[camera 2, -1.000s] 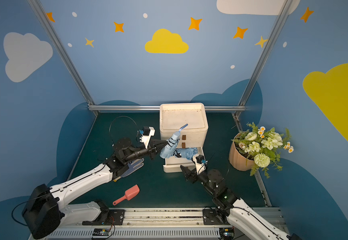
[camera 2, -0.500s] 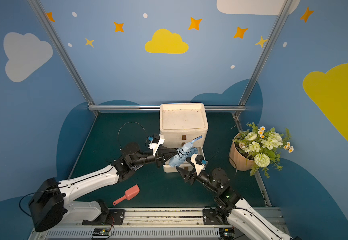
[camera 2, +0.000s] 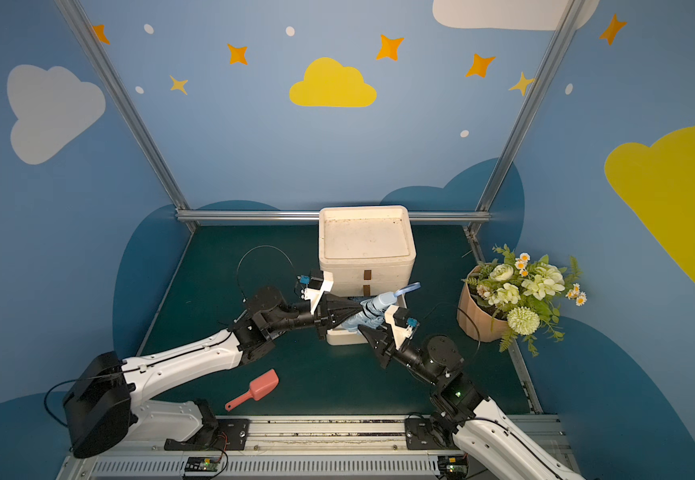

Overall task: Place the umbrella in the drawer by color
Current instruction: Pick up the umbrella from the center of the board.

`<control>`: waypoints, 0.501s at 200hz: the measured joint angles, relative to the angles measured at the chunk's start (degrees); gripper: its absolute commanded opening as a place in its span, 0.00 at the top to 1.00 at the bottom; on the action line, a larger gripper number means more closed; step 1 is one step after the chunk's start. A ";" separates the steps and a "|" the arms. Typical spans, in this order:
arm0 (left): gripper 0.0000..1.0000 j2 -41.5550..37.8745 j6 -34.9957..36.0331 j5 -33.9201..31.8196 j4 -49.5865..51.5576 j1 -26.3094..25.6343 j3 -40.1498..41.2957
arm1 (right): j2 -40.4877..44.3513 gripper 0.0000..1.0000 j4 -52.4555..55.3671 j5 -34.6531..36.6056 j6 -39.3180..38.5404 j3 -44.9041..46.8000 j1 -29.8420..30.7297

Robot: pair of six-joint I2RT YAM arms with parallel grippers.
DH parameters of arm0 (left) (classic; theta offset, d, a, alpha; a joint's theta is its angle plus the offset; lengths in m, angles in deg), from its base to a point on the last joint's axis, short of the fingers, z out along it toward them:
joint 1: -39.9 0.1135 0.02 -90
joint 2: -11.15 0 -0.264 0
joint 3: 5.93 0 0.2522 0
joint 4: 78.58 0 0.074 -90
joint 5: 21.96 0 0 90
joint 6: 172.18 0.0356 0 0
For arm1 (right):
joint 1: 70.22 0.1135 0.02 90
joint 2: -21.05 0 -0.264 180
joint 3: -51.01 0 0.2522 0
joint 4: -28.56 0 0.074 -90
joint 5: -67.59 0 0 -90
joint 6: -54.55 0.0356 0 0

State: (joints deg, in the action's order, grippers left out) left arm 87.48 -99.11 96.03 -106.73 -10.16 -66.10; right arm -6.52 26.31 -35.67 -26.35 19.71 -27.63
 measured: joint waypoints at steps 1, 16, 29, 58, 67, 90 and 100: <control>0.97 0.02 0.02 -0.11 -0.04 -0.04 0.00 | 0.00 1.00 0.02 0.00 0.04 -0.02 0.00; 0.98 0.07 0.04 -0.57 -0.15 -0.11 0.00 | 0.02 1.00 0.79 0.22 0.07 -0.39 -0.02; 0.96 0.07 0.24 -0.96 0.04 -0.20 0.00 | -0.04 1.00 1.55 0.39 0.31 -0.70 0.00; 0.44 -1.11 1.40 -3.67 2.10 -0.42 0.42 | -0.68 1.00 4.50 0.76 0.87 -2.21 0.00; 0.32 -2.21 1.66 -5.40 3.56 -0.59 0.83 | -0.94 1.00 6.32 0.74 0.37 -3.06 0.00; 0.16 -6.80 3.65 -10.84 9.14 -0.81 2.12 | -0.48 1.00 13.27 0.94 -1.95 -6.69 0.00; 0.09 -9.64 4.52 -13.42 11.78 -0.81 2.89 | 0.02 1.00 16.02 1.44 -3.26 -8.35 0.00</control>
State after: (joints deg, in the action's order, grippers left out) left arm 77.84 -94.59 82.61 -94.95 -10.97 -63.22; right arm -6.50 42.33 -34.23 -29.61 11.36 -27.63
